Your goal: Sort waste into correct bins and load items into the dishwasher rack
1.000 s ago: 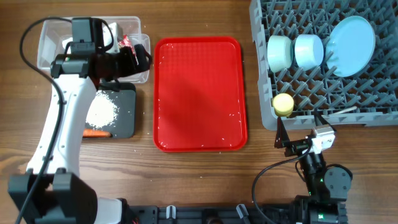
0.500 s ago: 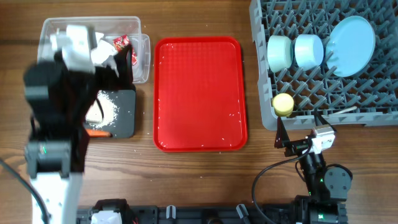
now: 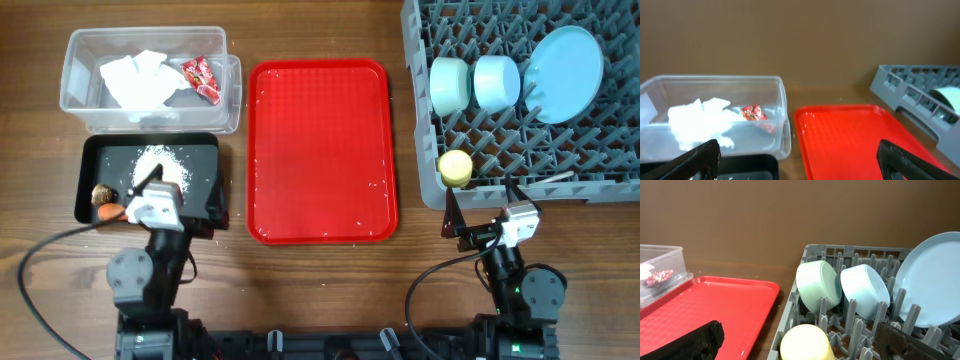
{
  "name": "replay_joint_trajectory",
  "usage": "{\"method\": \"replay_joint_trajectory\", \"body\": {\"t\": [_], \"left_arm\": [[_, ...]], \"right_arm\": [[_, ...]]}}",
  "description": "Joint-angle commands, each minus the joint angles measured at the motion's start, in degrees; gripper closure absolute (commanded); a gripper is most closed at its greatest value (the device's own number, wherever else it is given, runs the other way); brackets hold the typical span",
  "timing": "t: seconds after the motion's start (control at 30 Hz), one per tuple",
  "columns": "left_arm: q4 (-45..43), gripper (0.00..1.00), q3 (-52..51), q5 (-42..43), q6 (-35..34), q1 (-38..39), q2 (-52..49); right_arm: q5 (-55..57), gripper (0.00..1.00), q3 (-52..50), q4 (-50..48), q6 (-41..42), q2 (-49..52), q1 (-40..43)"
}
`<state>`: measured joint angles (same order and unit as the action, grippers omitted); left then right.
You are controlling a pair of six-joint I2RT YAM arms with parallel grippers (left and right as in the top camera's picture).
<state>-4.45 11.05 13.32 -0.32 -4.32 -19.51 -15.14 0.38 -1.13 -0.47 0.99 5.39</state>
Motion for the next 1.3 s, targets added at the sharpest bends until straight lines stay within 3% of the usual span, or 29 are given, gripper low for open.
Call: {"method": "replay_joint_trajectory", "body": {"t": [0.0,0.27,0.47,1.27], "left_arm": [[-1.11,0.00,-6.03,-0.39,-0.35,-0.46,6.73],[-0.57,0.00,-10.19,-1.68,-0.35,-0.46,13.75],[7.50,0.00,-10.69,-1.86,-0.61,-0.46,19.06],[7.89,0.00,-10.69,-2.08,-0.55,-0.35,19.32]], "right_arm": [[0.55,0.00,-0.09,-0.13,0.55,-0.72,-0.31],[0.55,0.00,-0.09,-0.13,0.57,-0.72,-0.31],[0.55,0.00,-0.09,-0.13,0.57,-0.72,-0.31],[0.55,0.00,-0.09,-0.13,0.57,-0.72,-0.31]]}}
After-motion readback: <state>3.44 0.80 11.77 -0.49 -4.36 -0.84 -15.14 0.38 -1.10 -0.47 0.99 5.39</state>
